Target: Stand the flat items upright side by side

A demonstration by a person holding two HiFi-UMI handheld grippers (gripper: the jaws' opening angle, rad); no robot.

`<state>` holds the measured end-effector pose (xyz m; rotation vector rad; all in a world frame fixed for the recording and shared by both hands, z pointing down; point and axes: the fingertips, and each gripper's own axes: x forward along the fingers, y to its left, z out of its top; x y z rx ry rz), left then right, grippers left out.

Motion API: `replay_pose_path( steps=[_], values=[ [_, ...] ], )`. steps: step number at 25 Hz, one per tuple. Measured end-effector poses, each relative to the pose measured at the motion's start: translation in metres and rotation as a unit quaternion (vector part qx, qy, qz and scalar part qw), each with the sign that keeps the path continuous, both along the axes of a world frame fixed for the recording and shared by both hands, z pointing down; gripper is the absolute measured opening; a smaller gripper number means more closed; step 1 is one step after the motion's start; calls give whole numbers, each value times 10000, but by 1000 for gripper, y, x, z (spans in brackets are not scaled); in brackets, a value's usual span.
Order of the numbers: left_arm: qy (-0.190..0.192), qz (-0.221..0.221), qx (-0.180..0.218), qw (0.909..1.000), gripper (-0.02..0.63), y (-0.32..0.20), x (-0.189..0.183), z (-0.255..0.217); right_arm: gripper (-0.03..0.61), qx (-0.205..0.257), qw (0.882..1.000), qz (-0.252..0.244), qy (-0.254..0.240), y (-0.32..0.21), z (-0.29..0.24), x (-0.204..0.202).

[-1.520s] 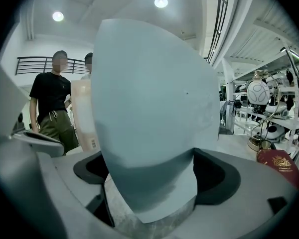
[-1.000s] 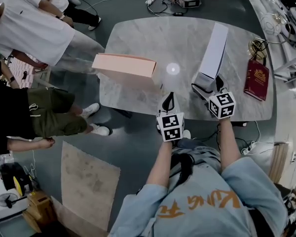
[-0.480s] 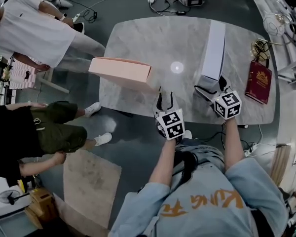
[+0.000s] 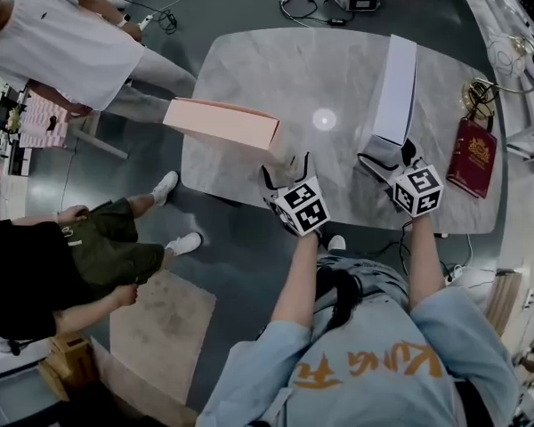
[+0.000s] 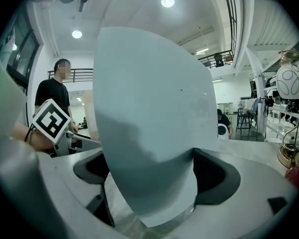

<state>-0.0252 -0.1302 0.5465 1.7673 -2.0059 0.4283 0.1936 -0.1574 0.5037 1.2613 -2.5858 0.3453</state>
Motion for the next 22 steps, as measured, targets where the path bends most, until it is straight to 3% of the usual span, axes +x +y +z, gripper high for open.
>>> replay_pose_path(
  steps=[7, 14, 18, 22],
  values=[
    [194, -496, 77, 9986, 508, -22, -12, 1, 512, -40, 10000, 4, 2, -2, -2, 0],
    [170, -881, -225, 9957, 508, -25, -20, 8, 512, -58, 10000, 25, -12, -1, -1, -2],
    [126, -875, -504, 9948, 472, -22, -32, 21, 512, -66, 9999, 60, -49, -3, -2, -4],
    [207, -663, -514, 9963, 472, -25, -32, 25, 512, -90, 9998, 105, -149, -7, -1, -4]
  ],
)
